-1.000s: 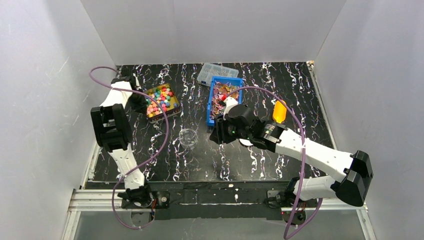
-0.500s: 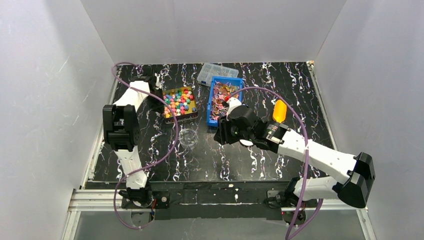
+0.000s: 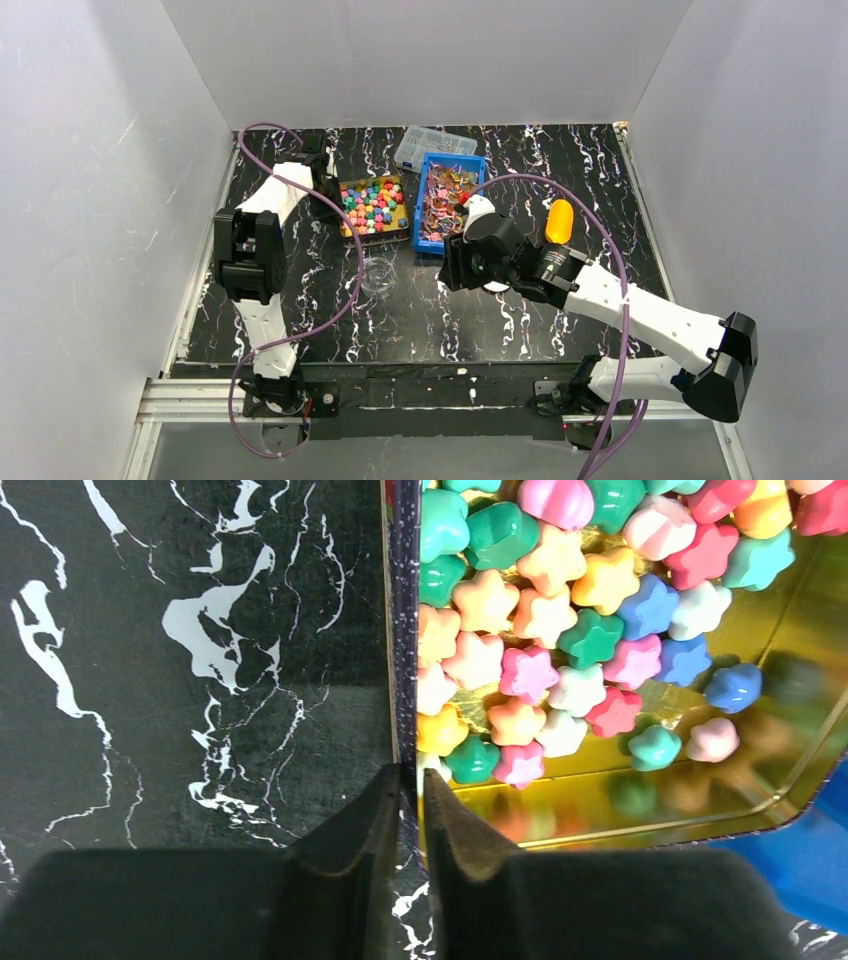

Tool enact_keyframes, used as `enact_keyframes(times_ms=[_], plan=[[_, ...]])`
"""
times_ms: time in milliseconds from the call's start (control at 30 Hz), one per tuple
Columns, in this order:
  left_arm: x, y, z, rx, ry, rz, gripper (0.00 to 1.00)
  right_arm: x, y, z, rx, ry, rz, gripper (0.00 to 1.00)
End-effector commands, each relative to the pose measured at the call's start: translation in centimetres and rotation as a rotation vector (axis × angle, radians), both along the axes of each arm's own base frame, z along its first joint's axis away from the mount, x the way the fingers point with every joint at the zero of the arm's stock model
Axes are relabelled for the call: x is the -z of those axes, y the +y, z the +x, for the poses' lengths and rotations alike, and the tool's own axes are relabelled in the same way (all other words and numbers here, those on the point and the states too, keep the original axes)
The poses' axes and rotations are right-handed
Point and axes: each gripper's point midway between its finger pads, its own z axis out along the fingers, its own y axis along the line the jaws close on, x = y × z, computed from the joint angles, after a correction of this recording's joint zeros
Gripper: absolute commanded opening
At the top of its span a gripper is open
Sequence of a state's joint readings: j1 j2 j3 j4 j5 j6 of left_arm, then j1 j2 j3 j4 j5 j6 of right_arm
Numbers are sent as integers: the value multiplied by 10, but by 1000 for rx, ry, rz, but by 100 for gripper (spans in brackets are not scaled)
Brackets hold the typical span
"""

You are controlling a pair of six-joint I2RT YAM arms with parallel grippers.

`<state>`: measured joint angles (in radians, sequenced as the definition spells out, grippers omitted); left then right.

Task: Pack the candies
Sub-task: Move the storage box to the center of the board.

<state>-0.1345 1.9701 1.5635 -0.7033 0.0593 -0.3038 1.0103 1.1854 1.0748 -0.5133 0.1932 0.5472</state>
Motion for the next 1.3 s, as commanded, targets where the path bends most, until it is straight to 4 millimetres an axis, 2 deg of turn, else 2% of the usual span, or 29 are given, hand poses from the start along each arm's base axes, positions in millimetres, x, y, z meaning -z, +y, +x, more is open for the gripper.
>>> enact_keyframes(times_ms=[0, 333, 433, 633, 767, 933, 1067, 1167, 1267], plan=[[-33, -6, -2, 7, -78, -25, 20, -15, -14, 6, 54, -46, -18, 56], [-58, 2, -25, 6, -118, -4, 43, -26, -39, 19, 150, -108, -112, 61], [-68, 0, -34, 10, -138, -20, 46, -28, -48, 23, 175, -125, -149, 63], [-94, -8, -61, 49, -208, -56, 54, -29, -65, 34, 231, -150, -211, 66], [-115, -16, -86, 83, -265, -112, 58, -30, -73, 41, 263, -155, -233, 66], [-112, -19, -125, 111, -269, -151, 60, -35, -88, 51, 311, -159, -250, 67], [-99, -32, -154, 127, -223, -236, 60, -31, -105, 61, 358, -137, -259, 67], [-89, -43, -168, 137, -202, -298, 60, -24, -116, 68, 386, -109, -261, 67], [-80, -48, -173, 128, -197, -321, 60, -18, -123, 74, 407, -88, -250, 67]])
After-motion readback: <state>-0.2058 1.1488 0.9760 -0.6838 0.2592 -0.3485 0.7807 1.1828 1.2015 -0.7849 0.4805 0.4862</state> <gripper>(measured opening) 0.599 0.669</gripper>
